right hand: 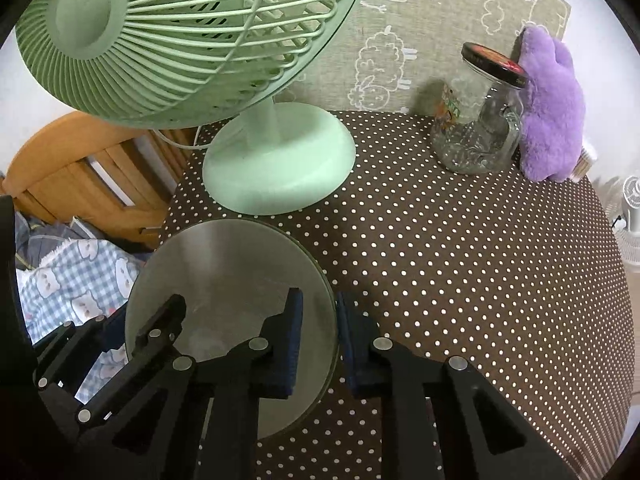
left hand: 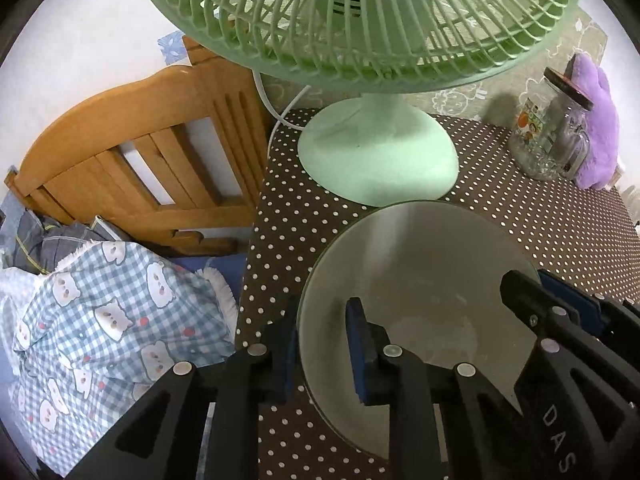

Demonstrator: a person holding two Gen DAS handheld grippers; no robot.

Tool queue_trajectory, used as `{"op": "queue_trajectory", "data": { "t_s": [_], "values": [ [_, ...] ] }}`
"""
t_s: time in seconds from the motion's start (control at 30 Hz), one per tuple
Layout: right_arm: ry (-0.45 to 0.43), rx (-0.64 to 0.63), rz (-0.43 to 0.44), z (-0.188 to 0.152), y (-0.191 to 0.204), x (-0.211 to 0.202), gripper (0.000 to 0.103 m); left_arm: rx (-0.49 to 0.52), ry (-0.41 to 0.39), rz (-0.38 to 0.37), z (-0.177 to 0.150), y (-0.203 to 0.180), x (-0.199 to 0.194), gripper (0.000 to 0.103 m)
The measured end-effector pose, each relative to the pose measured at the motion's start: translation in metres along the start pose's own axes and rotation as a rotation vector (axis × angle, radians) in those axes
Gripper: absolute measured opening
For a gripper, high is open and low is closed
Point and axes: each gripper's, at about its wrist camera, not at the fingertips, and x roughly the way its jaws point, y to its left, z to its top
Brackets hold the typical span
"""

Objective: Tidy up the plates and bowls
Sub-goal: 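Carry the held bowl with the right gripper toward the bowl by the plates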

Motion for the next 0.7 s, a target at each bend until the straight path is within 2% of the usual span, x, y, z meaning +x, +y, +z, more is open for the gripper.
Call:
{"op": "queue_trajectory", "data": {
  "t_s": [0.7],
  "values": [
    [-0.006,0.035,-0.050,-0.033,-0.055,-0.051,0.021,0.053,-0.003,-0.056,-0.028,-0.053,-0.047,0.019]
  ]
}}
